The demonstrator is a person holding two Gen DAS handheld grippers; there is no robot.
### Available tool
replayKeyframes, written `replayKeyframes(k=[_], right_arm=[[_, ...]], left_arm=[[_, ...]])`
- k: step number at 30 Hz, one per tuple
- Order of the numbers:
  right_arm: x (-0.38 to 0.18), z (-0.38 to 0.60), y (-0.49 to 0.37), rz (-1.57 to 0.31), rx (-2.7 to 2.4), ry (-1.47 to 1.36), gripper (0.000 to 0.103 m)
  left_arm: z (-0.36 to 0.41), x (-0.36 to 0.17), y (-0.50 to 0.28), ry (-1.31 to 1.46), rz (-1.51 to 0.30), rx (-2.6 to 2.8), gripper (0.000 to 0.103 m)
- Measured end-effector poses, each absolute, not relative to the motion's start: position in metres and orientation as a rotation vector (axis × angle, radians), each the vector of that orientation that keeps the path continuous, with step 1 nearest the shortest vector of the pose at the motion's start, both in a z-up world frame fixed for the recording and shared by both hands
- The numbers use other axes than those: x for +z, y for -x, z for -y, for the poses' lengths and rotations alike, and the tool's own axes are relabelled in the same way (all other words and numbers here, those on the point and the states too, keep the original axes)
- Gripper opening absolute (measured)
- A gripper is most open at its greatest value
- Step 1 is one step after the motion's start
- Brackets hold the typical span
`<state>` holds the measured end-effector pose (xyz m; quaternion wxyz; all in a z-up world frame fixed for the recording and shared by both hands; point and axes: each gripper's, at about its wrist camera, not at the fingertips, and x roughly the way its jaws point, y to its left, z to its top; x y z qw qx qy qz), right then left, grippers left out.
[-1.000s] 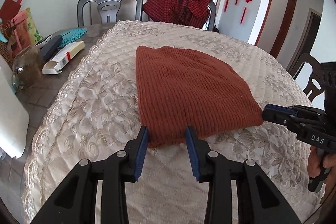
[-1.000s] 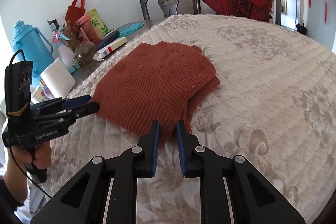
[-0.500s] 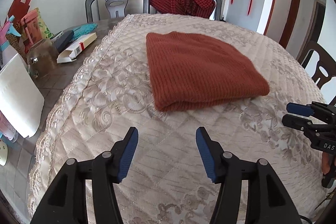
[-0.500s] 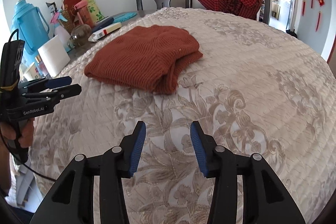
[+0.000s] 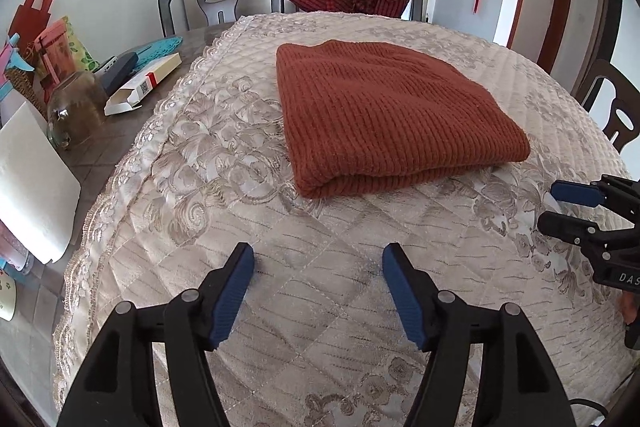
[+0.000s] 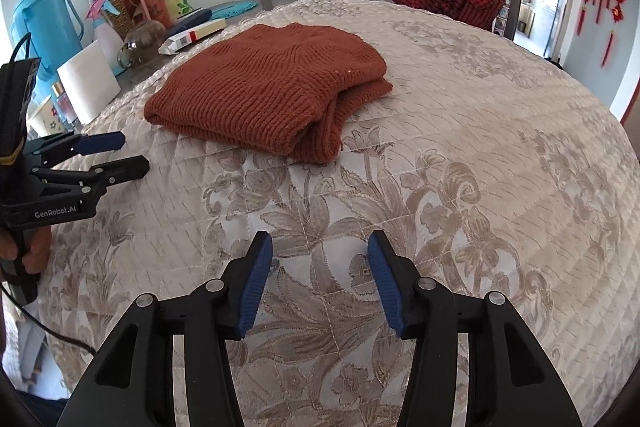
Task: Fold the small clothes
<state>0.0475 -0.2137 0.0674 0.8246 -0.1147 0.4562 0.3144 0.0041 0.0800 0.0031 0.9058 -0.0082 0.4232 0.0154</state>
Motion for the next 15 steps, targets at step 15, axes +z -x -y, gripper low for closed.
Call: replayKeyframes(k=[15], right_arm=[[0.0659,0.2034,-0.047,-0.966,0.653,0.277,0.061]], left_arm=[[-0.0837,0.0018,-0.0041,0.03,-0.88,0.048,0.077]])
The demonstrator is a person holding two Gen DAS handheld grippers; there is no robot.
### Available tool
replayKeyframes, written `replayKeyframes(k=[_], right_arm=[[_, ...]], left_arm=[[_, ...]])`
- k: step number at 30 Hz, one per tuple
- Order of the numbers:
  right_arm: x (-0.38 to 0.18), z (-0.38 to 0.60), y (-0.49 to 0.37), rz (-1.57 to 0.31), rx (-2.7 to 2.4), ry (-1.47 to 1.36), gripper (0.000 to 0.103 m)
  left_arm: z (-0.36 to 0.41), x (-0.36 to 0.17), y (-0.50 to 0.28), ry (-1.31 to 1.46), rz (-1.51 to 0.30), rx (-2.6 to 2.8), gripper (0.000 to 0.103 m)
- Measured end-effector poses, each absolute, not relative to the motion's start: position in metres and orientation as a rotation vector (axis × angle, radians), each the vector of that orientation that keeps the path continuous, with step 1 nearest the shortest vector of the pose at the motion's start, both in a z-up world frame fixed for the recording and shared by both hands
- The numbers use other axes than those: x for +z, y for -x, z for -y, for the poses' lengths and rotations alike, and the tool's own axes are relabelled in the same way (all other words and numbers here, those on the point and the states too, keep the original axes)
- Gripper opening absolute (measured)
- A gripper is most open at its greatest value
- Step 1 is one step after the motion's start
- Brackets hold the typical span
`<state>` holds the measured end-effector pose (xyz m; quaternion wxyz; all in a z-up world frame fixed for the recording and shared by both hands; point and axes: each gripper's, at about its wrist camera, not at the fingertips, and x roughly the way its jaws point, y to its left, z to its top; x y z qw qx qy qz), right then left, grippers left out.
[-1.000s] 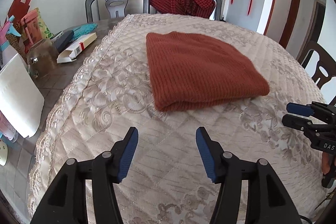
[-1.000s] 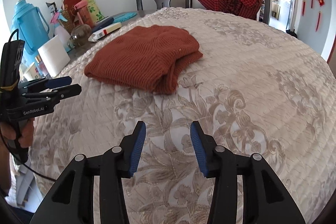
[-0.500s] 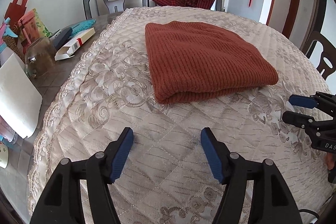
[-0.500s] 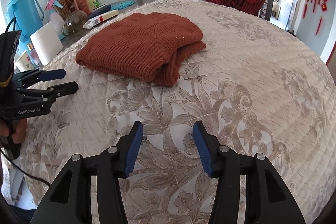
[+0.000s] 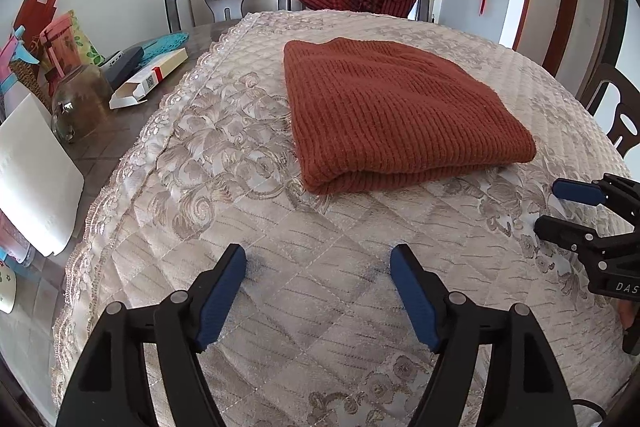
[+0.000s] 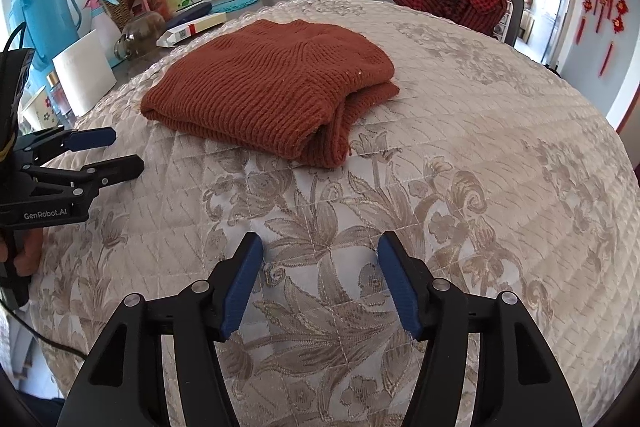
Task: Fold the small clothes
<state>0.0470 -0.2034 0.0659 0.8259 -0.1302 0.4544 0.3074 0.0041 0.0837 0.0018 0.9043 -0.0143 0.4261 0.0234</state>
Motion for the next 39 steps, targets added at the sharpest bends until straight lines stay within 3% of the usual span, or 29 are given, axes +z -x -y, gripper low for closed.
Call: replayKeyframes(k=[10,39], right_arm=[[0.0657,0.2031,-0.047,-0.965,0.651,0.28,0.061],[0.0658,0.2029,-0.0467,-0.964,0.651,0.281,0.062]], left_arm=[[-0.0856,-0.0002,-0.0063,0.034,-0.888,0.058,0.084],[-0.0851,-0.0008,-0.0069,0.03,-0.89,0.058,0.085]])
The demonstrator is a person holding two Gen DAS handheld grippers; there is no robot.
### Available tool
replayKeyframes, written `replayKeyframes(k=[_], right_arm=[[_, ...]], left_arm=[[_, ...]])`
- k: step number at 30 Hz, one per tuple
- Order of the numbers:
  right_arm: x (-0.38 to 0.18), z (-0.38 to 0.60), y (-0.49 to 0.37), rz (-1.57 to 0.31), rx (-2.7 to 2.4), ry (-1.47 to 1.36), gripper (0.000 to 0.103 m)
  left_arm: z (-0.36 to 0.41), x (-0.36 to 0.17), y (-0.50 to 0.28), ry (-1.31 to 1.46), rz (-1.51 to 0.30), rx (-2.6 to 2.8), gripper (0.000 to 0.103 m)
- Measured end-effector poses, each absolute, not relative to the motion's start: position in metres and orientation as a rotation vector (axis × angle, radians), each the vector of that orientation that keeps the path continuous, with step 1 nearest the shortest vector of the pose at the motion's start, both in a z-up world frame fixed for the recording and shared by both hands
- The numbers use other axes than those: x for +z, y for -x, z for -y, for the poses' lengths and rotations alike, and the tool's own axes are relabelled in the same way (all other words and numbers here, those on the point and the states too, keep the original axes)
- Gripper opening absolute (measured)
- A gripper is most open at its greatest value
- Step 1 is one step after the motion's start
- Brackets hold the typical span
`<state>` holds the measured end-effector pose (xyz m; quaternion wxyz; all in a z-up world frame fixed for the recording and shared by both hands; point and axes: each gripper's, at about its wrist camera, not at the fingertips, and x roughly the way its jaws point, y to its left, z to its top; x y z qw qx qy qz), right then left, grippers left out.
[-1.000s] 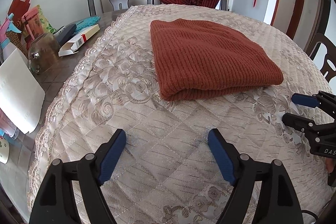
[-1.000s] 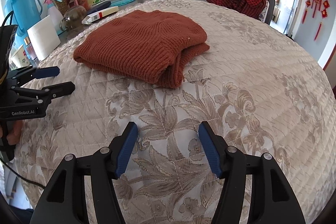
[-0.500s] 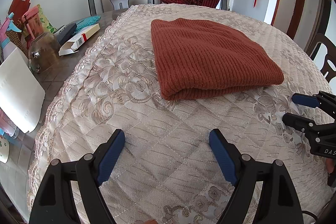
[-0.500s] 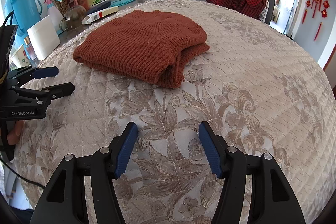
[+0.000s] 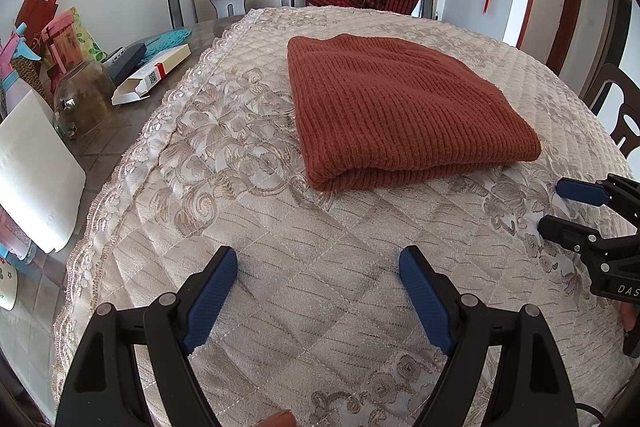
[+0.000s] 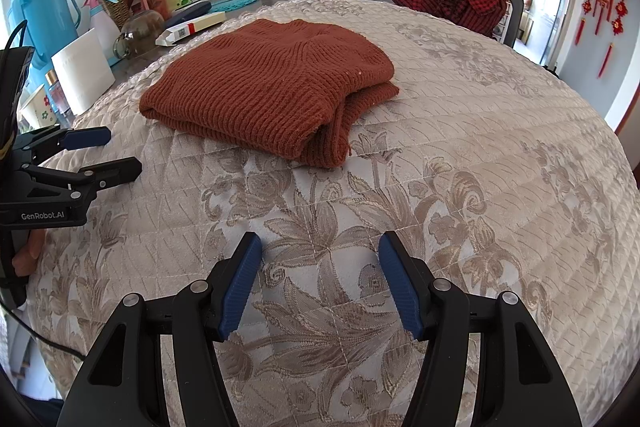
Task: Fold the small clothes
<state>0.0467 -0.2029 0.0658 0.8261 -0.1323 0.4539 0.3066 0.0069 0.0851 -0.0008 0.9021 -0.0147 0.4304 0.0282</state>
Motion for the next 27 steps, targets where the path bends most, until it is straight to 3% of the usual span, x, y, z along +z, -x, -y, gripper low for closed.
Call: replayKeyframes(k=[27], right_arm=[[0.0661,0.2028,-0.0468,-0.964,0.651,0.281,0.062]], left_arm=[[-0.0875,-0.0024,-0.0079,0.029,-0.902,0.053,0.087]])
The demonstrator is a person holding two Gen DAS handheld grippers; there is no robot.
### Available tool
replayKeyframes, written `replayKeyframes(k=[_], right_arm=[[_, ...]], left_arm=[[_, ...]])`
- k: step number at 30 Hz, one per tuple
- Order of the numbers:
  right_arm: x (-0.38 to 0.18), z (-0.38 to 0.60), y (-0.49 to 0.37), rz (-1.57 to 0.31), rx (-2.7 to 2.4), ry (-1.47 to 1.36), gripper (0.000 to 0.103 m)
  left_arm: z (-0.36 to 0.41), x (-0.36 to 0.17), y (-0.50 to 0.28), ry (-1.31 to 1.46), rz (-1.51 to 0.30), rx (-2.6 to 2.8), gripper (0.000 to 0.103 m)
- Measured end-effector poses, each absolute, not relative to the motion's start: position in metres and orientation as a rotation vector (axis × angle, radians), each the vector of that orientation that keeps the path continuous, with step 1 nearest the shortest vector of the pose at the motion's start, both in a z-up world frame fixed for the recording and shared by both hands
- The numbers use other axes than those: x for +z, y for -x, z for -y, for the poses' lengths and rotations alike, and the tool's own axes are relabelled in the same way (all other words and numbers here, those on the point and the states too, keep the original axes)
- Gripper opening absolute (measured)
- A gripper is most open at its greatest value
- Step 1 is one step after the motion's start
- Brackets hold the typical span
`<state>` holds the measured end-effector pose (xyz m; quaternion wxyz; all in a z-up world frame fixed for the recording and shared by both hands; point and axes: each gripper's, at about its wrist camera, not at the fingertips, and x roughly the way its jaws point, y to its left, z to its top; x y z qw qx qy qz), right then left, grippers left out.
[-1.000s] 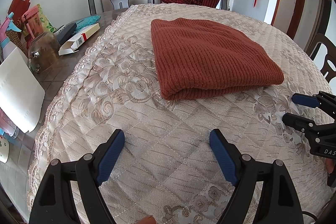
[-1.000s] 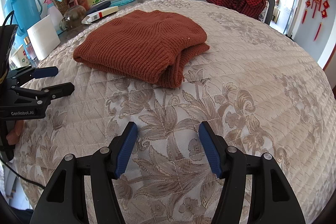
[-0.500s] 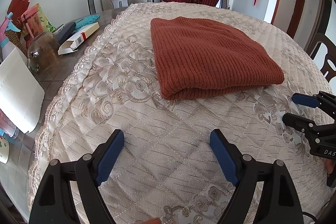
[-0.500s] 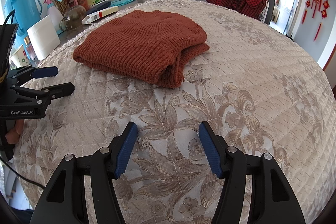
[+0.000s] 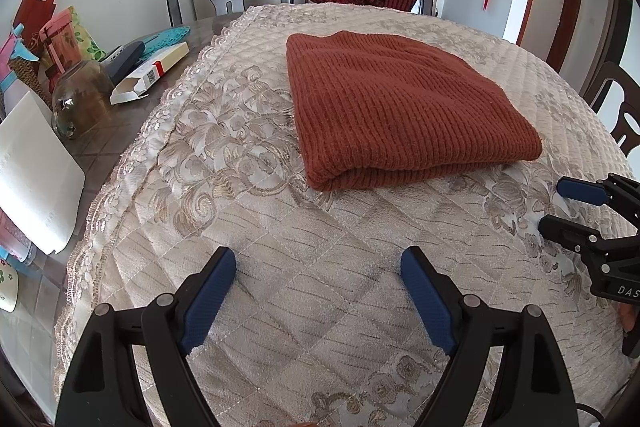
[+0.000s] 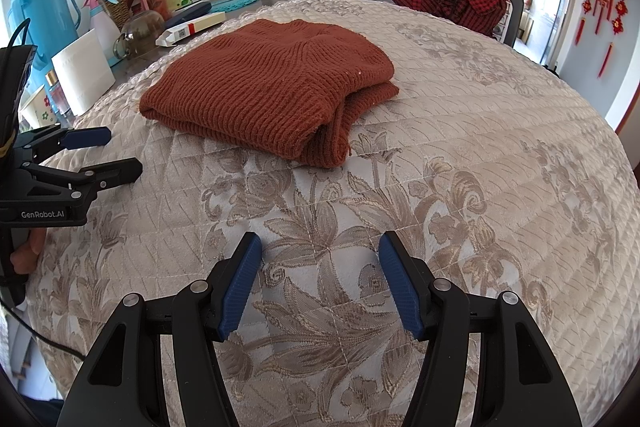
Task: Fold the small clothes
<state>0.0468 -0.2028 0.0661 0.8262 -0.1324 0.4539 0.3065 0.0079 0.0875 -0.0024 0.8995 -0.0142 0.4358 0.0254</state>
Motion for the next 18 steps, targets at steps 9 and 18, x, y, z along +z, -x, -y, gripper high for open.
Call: replayKeyframes(k=[9,18], right_arm=[[0.0662,0.2029,-0.0468,-0.964,0.651,0.281,0.062],[0.0661,0.2029,-0.0468,-0.964,0.651,0.281,0.062]], left_arm=[[-0.0876,-0.0021,-0.0083,0.029,-0.902,0.052,0.087],[-0.0878,-0.0027,-0.0084,0.03,-0.903,0.051,0.087]])
